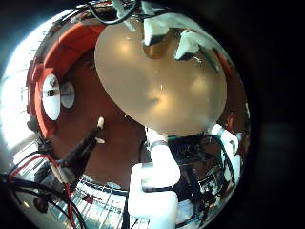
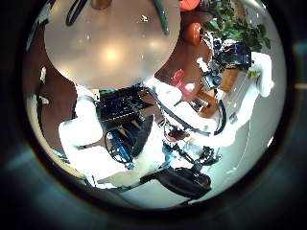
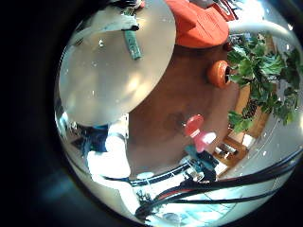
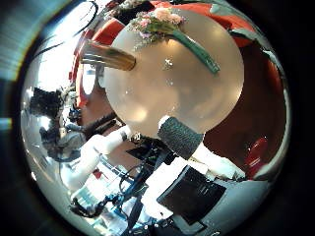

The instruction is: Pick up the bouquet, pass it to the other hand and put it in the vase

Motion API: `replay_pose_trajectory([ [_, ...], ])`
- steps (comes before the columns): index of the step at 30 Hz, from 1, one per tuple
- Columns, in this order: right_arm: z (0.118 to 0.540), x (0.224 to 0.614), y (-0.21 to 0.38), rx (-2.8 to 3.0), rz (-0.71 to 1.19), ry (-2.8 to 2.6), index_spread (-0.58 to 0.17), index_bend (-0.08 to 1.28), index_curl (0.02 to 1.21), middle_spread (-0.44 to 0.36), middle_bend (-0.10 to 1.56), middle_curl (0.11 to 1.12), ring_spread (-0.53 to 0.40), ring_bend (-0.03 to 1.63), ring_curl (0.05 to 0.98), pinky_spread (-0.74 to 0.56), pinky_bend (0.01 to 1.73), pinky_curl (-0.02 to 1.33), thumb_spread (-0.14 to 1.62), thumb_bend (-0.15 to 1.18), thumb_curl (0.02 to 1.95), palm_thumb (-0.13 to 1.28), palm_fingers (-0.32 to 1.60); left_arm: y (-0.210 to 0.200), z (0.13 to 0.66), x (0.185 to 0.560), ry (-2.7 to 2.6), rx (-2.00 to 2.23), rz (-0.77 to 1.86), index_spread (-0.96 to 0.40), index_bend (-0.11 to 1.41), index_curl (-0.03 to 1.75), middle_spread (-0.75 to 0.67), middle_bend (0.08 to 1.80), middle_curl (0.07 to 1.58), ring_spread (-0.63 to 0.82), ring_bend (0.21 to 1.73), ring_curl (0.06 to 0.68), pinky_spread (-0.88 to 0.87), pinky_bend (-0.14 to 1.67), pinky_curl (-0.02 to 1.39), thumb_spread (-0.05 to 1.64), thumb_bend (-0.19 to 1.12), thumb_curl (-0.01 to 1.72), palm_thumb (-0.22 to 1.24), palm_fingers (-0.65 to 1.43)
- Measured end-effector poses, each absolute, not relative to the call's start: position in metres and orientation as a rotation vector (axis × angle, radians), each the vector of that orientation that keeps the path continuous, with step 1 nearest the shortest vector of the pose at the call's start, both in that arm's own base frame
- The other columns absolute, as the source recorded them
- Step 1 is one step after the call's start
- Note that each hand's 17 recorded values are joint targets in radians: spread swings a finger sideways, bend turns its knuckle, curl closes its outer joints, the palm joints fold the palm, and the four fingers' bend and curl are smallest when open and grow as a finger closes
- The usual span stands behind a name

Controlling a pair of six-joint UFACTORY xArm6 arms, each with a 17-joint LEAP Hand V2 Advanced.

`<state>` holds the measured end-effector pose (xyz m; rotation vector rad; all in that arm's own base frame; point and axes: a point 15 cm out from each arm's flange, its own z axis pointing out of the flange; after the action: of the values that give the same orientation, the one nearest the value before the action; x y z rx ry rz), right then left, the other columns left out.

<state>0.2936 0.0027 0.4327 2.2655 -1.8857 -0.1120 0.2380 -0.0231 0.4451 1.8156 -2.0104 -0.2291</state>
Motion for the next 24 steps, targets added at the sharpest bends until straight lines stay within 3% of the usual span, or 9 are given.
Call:
replay_pose_trajectory([
  [17,0.421,0.305,-0.003,2.232,-0.169,-1.891,-0.377,0.18,0.33,-0.123,0.49,0.39,-0.219,1.0,0.211,0.1,0.99,-0.01,1.16,-0.02,0.35,0.43,0.41,-0.034,0.435,0.247,-2.058,1.739,-0.257,0.03,0.16,0.3,0.37,0.2,0.34,0.46,0.73,0.194,0.51,0.4,0.34,1.24,-0.02,0.27,0.23,0.06],
  [24,0.4,0.327,-0.023,2.145,-0.273,-2.046,-0.315,0.19,0.34,-0.122,0.52,0.4,-0.205,0.98,0.202,0.1,1.03,-0.01,1.14,-0.03,0.34,0.39,0.45,-0.032,0.435,0.251,-2.131,1.703,-0.303,0.03,0.16,0.3,0.38,0.19,0.34,0.46,0.72,0.194,0.51,0.4,0.34,1.24,-0.02,0.27,0.22,0.06],
])
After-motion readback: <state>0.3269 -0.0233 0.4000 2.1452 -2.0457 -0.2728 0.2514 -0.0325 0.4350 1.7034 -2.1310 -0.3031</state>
